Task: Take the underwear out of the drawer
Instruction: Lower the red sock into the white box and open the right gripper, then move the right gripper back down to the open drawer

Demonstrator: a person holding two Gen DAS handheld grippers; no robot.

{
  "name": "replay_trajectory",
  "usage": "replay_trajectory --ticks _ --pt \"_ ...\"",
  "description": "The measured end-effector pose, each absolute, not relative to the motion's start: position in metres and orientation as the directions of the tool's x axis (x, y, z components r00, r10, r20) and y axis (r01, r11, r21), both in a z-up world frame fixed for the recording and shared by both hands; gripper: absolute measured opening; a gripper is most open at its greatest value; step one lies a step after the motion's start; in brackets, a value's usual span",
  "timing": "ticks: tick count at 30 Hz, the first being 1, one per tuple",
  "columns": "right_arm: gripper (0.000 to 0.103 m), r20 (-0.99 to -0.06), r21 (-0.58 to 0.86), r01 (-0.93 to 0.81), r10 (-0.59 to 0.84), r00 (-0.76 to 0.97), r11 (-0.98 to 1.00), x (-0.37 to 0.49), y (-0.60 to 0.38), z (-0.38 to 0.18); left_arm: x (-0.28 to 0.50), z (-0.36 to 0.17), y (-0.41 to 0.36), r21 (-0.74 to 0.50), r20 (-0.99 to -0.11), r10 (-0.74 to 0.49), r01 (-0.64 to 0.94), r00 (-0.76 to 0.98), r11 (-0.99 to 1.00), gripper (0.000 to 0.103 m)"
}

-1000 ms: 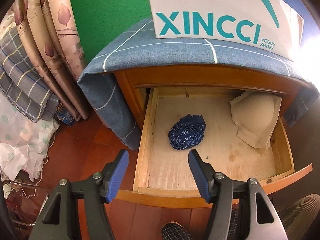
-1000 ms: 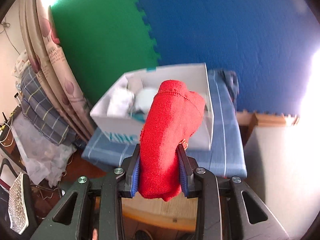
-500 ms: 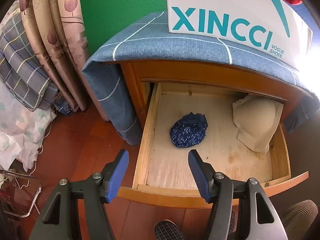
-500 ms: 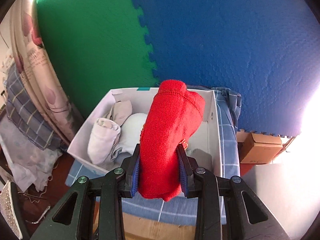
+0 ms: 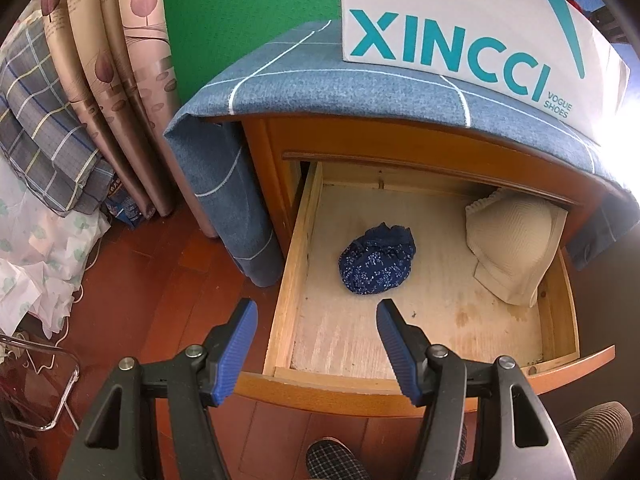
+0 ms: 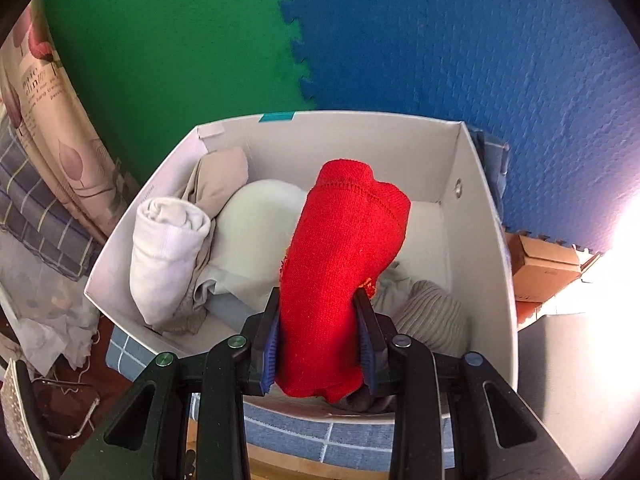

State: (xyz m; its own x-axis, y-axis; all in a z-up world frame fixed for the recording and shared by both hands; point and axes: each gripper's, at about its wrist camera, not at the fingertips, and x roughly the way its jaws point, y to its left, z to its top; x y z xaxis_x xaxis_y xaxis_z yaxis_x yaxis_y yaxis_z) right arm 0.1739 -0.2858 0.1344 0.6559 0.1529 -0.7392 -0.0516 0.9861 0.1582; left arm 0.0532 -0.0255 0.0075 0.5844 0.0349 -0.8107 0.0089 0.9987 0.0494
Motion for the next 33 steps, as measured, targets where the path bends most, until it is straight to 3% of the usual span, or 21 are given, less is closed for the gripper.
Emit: replay_trajectory --ticks 7,10,12,18,25,33 --pt "0.036 -0.734 0.154 -0.059 0.154 0.661 0.986 0.175 -0.279 0.137 0.054 0.007 -0.025 0.050 -0.811 0.035 0.008 0.584 0.999 0.064" --pt "0.042 -0.720 0.164 -0.062 0.162 0.675 0.985 0.170 -0.281 0.141 0.053 0.007 -0.025 0.045 -0.812 0.033 0.006 0.583 0.999 0.064" --pt "0.052 -0.708 0.160 -0.058 0.155 0.689 0.985 0.165 -0.283 0.146 0.054 0.007 -0.024 0.039 -0.813 0.031 0.001 0.581 0.999 0.064" --pt "0.064 -0.664 0.135 -0.068 0.141 0.734 0.989 0.136 -0.286 0.162 0.054 0.007 -0.022 0.033 -0.814 0.027 0.000 0.580 0.999 0.064" --pt "0.067 -0.627 0.191 -0.053 0.164 0.762 0.980 0.079 -0.300 0.152 0.054 0.007 -0.022 0.026 -0.816 0.024 -0.005 0.578 1.000 0.064" --pt "0.071 -0.642 0.142 0.009 0.085 0.762 0.990 0.026 -0.312 0.104 0.053 0.007 -0.022 0.031 -0.814 0.029 -0.006 0.580 1.000 0.064"
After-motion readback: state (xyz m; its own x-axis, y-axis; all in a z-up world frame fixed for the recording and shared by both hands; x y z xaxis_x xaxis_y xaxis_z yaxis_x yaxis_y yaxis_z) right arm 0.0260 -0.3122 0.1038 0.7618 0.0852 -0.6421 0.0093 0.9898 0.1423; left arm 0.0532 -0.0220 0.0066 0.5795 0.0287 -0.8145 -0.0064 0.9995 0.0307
